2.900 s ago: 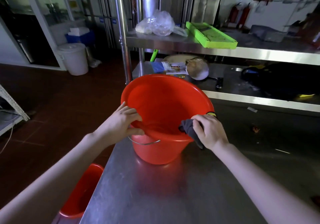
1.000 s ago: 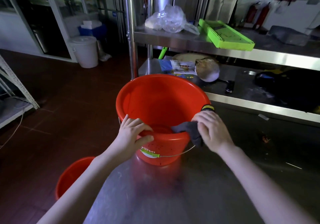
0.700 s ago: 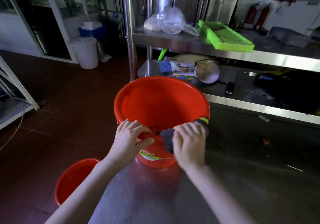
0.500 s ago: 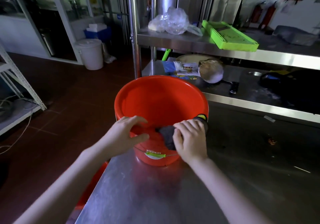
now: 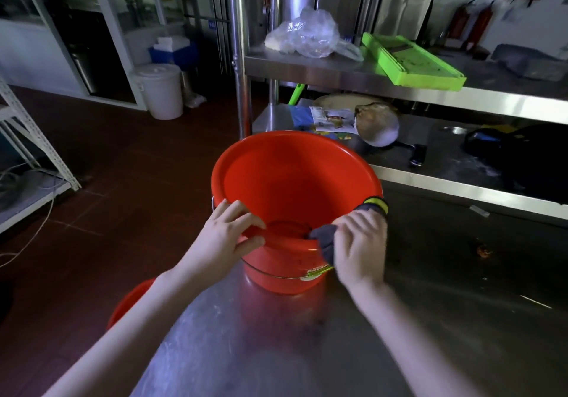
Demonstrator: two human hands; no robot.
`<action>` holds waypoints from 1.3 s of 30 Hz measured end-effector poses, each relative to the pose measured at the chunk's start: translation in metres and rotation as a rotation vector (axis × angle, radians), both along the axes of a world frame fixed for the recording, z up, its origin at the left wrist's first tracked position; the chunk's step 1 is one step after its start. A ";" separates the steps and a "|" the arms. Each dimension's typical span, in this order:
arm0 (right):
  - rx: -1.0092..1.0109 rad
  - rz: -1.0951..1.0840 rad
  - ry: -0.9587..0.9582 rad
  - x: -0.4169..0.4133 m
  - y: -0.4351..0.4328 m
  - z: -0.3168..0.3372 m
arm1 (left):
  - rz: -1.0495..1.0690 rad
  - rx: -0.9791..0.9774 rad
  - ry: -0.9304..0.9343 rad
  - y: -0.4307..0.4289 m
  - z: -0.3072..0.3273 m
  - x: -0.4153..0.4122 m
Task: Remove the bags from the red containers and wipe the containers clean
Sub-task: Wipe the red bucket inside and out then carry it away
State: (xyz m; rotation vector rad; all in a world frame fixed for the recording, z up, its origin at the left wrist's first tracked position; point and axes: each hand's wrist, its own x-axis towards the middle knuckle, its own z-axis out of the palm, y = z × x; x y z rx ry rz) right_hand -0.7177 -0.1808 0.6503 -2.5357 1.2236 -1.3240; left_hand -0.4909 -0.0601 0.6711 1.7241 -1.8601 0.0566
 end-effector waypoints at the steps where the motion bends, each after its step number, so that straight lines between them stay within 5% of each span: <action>1: -0.008 -0.014 0.016 0.014 0.019 -0.006 | 0.011 -0.013 -0.015 0.001 -0.001 -0.008; 5: -0.042 0.067 0.087 0.042 0.047 -0.010 | 0.113 -0.032 0.063 0.008 -0.007 -0.026; 13: 0.078 0.296 0.345 -0.014 -0.061 0.027 | -0.027 0.043 0.149 0.004 -0.001 -0.016; 16: 0.163 0.242 0.232 -0.010 -0.065 0.029 | 0.016 0.007 0.161 0.005 -0.001 -0.016; 24: -0.002 0.086 0.082 0.040 0.040 -0.005 | 0.094 -0.016 0.230 0.010 0.009 -0.047; 29: -0.016 0.250 0.193 0.014 -0.004 0.014 | 0.105 0.117 -0.033 0.027 0.025 0.010; 33: 0.032 0.320 0.261 -0.014 -0.047 0.021 | 0.120 0.192 -0.049 0.041 0.015 0.048; 36: 0.062 0.313 0.261 -0.016 -0.059 0.023 | 0.088 0.106 -0.159 0.031 0.005 0.030; 39: 0.040 0.215 0.119 -0.014 -0.040 0.017 | 0.067 -0.011 -0.052 0.027 0.006 0.015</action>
